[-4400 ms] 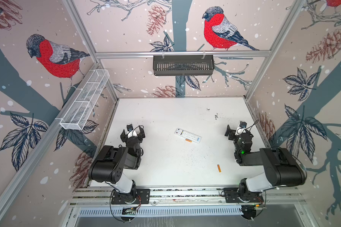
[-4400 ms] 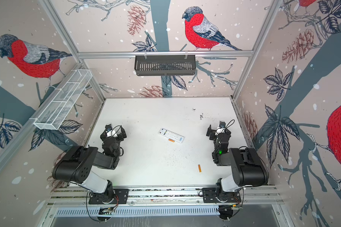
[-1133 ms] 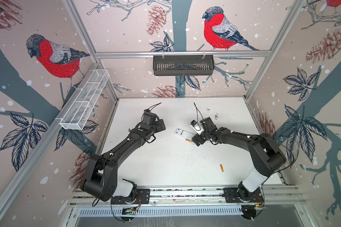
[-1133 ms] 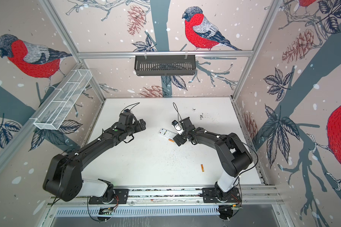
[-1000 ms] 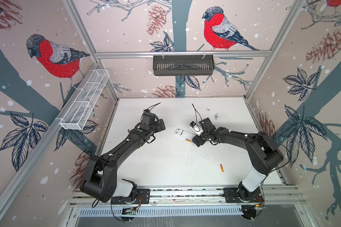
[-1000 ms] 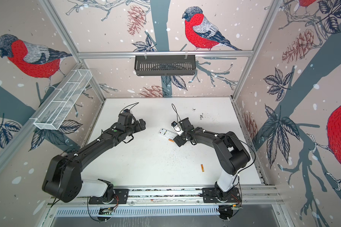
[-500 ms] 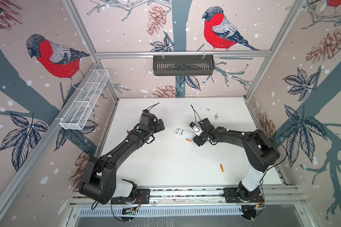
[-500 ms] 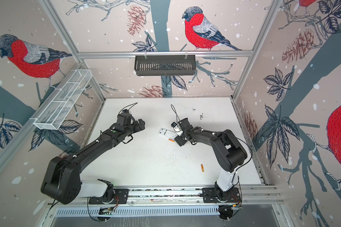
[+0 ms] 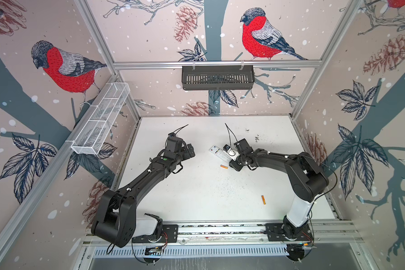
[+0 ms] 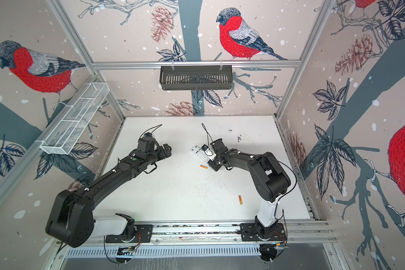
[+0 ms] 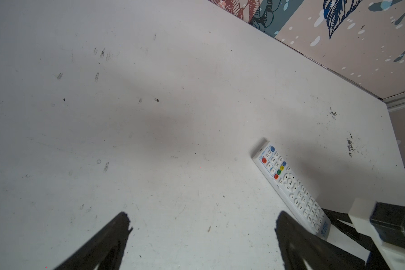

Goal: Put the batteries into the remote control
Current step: 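Lift the remote with the right gripper toward the left gripper while the left gripper approaches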

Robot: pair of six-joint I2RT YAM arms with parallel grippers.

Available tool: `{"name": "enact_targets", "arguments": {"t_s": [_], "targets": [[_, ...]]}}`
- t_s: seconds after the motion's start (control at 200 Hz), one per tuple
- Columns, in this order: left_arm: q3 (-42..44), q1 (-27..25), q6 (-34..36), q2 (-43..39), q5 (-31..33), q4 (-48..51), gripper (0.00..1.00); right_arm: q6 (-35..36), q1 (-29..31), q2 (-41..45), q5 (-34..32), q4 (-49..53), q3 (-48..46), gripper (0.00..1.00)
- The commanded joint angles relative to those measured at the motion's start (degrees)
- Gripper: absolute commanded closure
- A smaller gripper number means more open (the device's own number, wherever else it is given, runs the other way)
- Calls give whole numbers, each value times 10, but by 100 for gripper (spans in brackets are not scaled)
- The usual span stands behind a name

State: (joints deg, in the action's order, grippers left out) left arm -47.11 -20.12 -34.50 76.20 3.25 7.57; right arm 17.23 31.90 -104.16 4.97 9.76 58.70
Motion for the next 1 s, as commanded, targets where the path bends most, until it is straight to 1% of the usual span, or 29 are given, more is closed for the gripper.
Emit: {"name": "enact_targets", "arguments": {"t_s": [0.0,0.08,0.155,0.22,0.295,0.395,0.49,0.585,0.7,0.8,0.881,0.996], "targets": [[5,1,-1,0,-9,-14,3,6,-5,3,28,9,5,58],[6,1,3,6,-42,-31,2,1,-13,16,50,1,8,59],[12,0,27,10,-109,-74,2,-7,-20,36,77,-13,10,60],[27,0,22,7,-163,-131,3,-21,-26,60,99,-30,6,60],[57,-1,14,-2,-214,-224,2,-47,-33,89,121,-53,-2,61],[84,-1,5,-11,-262,-336,2,-94,-46,135,174,-78,-14,62],[90,-1,-4,-15,-310,-421,2,-148,-64,189,244,-106,-30,61],[94,-1,-15,-13,-374,-508,2,-196,-77,235,309,-124,-43,61],[100,-3,-45,0,-459,-643,2,-244,-72,291,382,-174,-78,60],[97,-4,-89,21,-507,-739,3,-271,-59,328,425,-198,-99,60],[91,-11,-124,41,-533,-814,2,-290,-53,355,450,-202,-109,60],[74,-25,-155,67,-552,-872,3,-308,-44,377,490,-209,-120,60]]}}
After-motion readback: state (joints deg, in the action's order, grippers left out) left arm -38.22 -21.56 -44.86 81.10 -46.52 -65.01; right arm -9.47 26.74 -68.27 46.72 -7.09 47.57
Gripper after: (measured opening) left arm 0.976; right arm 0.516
